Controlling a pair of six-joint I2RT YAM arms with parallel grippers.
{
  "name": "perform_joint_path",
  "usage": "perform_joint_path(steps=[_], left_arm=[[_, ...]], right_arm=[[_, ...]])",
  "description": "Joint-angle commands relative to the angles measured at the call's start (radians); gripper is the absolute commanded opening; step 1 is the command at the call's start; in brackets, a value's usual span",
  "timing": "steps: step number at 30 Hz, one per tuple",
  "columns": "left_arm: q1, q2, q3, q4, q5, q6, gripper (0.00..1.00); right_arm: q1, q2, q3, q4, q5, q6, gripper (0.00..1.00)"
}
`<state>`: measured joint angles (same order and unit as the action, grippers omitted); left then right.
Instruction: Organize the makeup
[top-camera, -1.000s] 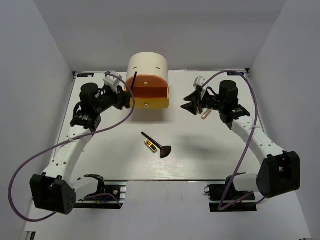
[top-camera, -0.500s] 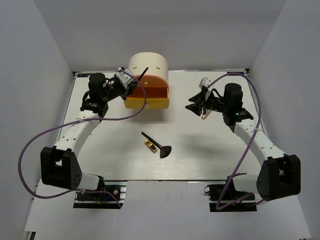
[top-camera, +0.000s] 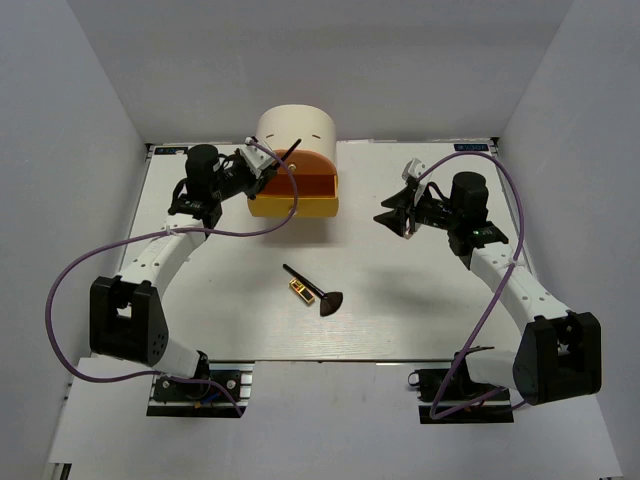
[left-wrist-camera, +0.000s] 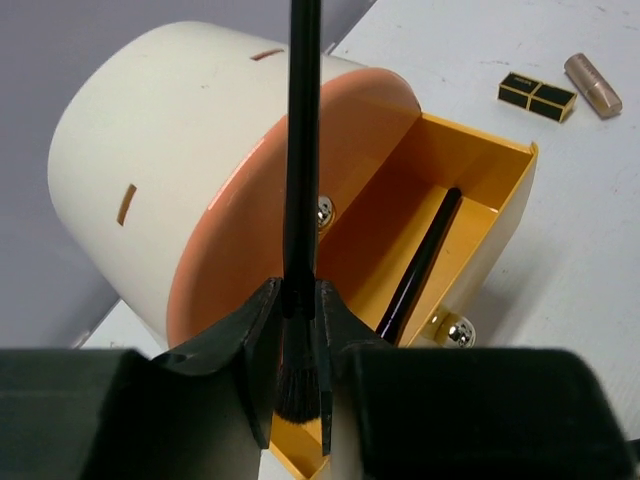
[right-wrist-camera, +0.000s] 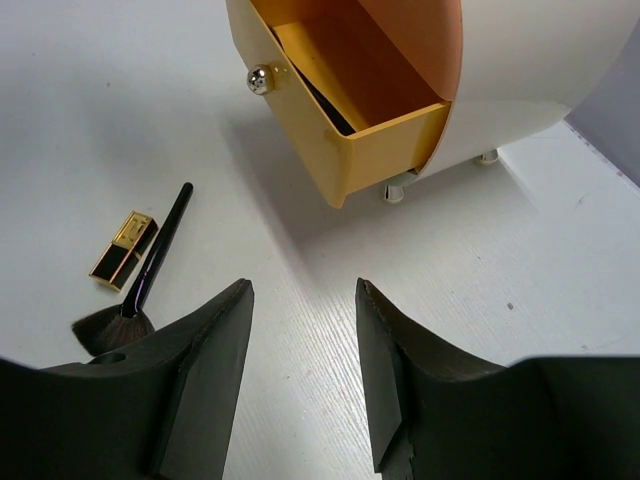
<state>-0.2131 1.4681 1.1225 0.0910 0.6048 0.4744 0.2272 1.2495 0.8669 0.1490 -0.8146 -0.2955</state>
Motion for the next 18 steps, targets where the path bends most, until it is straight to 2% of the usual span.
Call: perform_joint_path(steps=[1,8,12,16,18], left_arm=[[-0.015,-0.012,-0.023,0.015,-0.013,0.015,0.36],[-0.034,-0.018,-0.015,0.010,-0.048,0.013,0.53],[-0.034,-0.040,-0.001,0.029,-0.059,-0.003,0.55],[-0.043,-0.113,0.031,0.075,-0.121,-0.124,0.57],[-0.043,-0.182,0.031,0.076,-0.173,-0.261,0.58]], right_arm=[[-0.005,-0.025,-0.008,0.046,-0.021,0.004,0.52],[-0.005,-0.024,-0.016,0.040,-0.037,-0.017,0.54],[-0.005,-0.025,-0.014,-0.002,-0.087,-0.065,0.55],[0.011,0.014,0.036,-0.185,-0.211,-0.213,0.54],[0.041,0.045,0.069,-0.328,-0.253,-0.316,0.53]])
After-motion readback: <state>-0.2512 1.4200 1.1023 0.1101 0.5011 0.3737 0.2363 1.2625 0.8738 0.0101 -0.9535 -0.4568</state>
